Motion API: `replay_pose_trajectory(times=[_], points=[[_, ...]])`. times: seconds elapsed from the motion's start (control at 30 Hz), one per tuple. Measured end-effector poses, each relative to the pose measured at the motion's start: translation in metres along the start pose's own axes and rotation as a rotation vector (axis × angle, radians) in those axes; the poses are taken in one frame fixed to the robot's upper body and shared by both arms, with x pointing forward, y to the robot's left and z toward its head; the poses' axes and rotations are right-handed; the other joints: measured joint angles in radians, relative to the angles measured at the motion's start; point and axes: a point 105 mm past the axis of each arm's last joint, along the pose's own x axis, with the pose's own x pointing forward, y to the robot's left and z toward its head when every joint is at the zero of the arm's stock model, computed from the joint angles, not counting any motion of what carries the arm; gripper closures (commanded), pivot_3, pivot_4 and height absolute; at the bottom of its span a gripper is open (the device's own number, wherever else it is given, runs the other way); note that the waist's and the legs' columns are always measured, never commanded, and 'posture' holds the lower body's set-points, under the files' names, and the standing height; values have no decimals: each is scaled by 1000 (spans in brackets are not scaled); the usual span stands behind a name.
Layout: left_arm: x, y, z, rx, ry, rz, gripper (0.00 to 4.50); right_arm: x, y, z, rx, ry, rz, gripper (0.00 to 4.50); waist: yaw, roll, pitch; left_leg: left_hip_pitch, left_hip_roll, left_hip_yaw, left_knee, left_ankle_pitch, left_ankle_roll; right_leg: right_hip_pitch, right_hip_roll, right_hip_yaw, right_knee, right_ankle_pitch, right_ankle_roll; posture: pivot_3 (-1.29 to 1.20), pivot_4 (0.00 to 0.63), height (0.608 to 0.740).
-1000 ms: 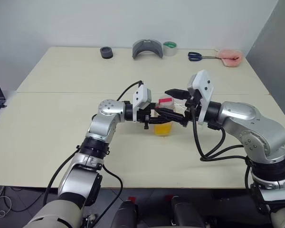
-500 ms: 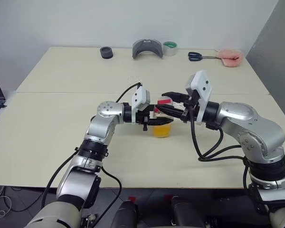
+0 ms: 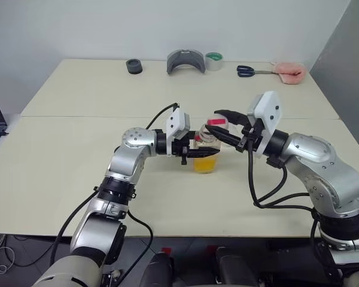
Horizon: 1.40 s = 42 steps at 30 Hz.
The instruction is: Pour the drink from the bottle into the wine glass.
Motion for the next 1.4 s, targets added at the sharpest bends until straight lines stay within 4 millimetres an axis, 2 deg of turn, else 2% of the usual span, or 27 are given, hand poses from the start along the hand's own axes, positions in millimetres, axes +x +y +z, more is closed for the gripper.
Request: replay_pose_trajectory(times=[0.1, 0.27, 0.33, 0.43, 0.53, 0.57, 0.73, 0.8, 1.07, 1.27, 1.33, 1.4], points=[[-1, -1, -1, -8, -8, 4, 2714, -16, -5, -1, 1, 18, -44, 2776, 5, 0, 0, 0, 0, 0, 0, 0, 0, 0, 0, 0, 0, 0, 0, 0, 150, 740], [-5, -1, -6, -23, -5, 19, 2714, -62, -32, -23, 86, 106, -261, 2777, 11, 0, 0, 0, 0, 0, 0, 0, 0, 1, 0, 0, 0, 0, 0, 0, 150, 740], [-4, -2, -6, -22, -12, 16, 2714, -87, -38, -42, 127, 166, -360, 2777, 12, 0, 0, 0, 0, 0, 0, 0, 0, 1, 0, 0, -1, 0, 0, 0, 150, 740], [-8, 0, -8, -26, -6, 31, 2714, -134, -35, -92, 264, 314, -530, 2777, 14, 0, 0, 0, -1, 1, -1, 0, 0, 1, 0, 1, -1, 0, 0, 0, 150, 740], [-10, 1, -8, -28, -5, 41, 2714, -152, -20, -115, 339, 383, -549, 2777, 4, 1, 0, 2, 0, 3, 0, 0, 0, 1, 0, 3, 0, 0, 1, 0, 150, 740], [-10, 1, -8, -28, -7, 41, 2714, -155, -18, -118, 346, 390, -548, 2427, 0, 1, 0, 3, 0, 3, 0, 0, 0, 2, 1, 4, 0, 0, 1, 0, 150, 740], [-12, 5, -9, -33, -9, 74, 2714, -163, -17, -134, 396, 386, -584, 717, -5, 1, 0, 3, 1, 3, 0, 0, 0, 2, 2, 3, 0, 0, 1, 0, 150, 740], [-17, 10, -8, -31, -4, 106, 2714, -162, -18, -134, 390, 380, -585, 32, -5, 1, 0, 3, 1, 3, 0, 0, 0, 2, 2, 3, 0, 0, 1, 0, 150, 740], [-46, 34, -2, -17, -2, 307, 2714, -146, -37, -111, 269, 345, -503, 0, 0, 1, 0, 2, 0, 2, 0, 0, 0, 2, 1, 3, 0, 0, 1, 0, 150, 740], [-78, 57, 3, 22, 26, 522, 2714, -141, -41, -118, 170, 415, -446, 0, 3, 1, 0, 2, 0, 2, 0, 0, 0, 1, 1, 3, 0, 0, 1, 0, 150, 740], [-87, 63, 3, 34, 35, 590, 2714, -132, -42, -108, 156, 376, -417, 0, 3, 1, 0, 2, 0, 2, 0, 0, 0, 2, 1, 3, 0, 0, 1, 0, 150, 740], [-101, 73, -1, 35, 58, 689, 2714, -108, -32, -87, 171, 297, -307, 0, 0, 1, 0, 3, 1, 2, 0, 0, 0, 1, 1, 3, 0, 0, 1, 0, 150, 740]])
